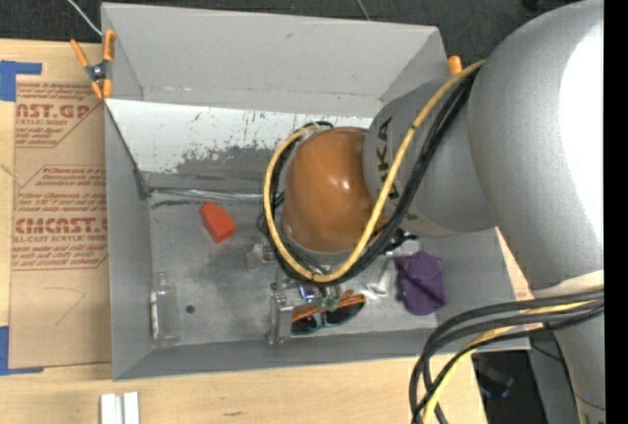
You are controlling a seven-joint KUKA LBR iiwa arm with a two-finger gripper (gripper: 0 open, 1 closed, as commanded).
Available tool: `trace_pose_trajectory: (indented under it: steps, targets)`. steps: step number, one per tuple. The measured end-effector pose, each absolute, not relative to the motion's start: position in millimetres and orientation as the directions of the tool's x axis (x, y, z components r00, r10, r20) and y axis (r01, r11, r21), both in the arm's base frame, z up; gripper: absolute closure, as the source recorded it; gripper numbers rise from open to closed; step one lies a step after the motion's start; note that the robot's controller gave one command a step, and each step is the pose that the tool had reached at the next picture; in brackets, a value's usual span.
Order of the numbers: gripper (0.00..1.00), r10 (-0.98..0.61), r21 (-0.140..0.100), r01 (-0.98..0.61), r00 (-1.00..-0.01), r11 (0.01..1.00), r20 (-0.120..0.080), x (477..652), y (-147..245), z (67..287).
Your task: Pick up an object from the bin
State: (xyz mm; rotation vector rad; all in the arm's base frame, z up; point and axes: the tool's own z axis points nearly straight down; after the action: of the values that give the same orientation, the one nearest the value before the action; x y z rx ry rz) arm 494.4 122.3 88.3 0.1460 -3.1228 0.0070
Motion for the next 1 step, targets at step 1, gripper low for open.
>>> trace_pose_trajectory:
  steps: [1]
  targets:
    - [0.00, -0.261, 0.001, -0.261, -0.965, 0.965, -0.003, 557.2, 91.9, 72.9]
